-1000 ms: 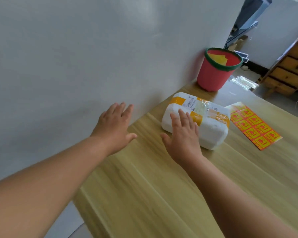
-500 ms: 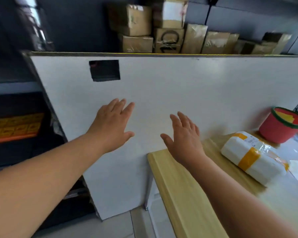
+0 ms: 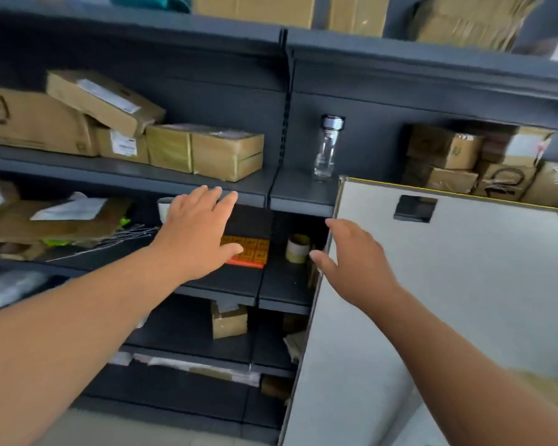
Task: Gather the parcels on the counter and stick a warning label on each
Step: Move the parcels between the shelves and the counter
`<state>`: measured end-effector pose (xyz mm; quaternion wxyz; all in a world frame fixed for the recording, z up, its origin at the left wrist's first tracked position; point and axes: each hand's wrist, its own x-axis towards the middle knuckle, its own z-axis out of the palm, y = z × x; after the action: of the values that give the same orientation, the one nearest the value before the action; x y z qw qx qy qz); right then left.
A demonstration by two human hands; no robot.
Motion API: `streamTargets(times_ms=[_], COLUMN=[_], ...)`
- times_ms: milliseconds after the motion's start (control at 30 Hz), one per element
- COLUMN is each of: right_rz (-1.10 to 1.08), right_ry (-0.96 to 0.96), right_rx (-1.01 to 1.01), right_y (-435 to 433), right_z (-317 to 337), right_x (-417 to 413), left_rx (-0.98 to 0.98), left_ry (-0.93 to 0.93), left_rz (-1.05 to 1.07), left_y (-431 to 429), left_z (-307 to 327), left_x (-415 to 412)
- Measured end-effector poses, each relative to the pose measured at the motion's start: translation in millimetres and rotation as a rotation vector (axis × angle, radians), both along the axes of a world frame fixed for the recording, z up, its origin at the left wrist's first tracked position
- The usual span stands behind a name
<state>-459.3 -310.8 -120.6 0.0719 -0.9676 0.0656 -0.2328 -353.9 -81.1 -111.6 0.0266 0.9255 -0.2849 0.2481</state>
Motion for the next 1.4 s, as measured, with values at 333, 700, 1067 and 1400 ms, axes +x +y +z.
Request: streamTargets(times_ms=[333,700,1067,1400], right_rz=[0.156,0.246,0.242,0.260], right_ry=[-0.056,-0.038,-0.058,0.041], right_rx=[0.055,0.203,0.264,0.586], right_y=[61,48,22,-8], right_z=[23,39,36,48], right_x=[109,287,376,378], left_rx=[-0.102,-0.190,-0.343,-0.705], left_ry=[0.021,0.014,0.065,0.431], left_rz=[0.224,0.311,0.278,0.158], left_y=[71,36,0,-46], left_z=[11,26,29,40], left_x=[63,191,264,305])
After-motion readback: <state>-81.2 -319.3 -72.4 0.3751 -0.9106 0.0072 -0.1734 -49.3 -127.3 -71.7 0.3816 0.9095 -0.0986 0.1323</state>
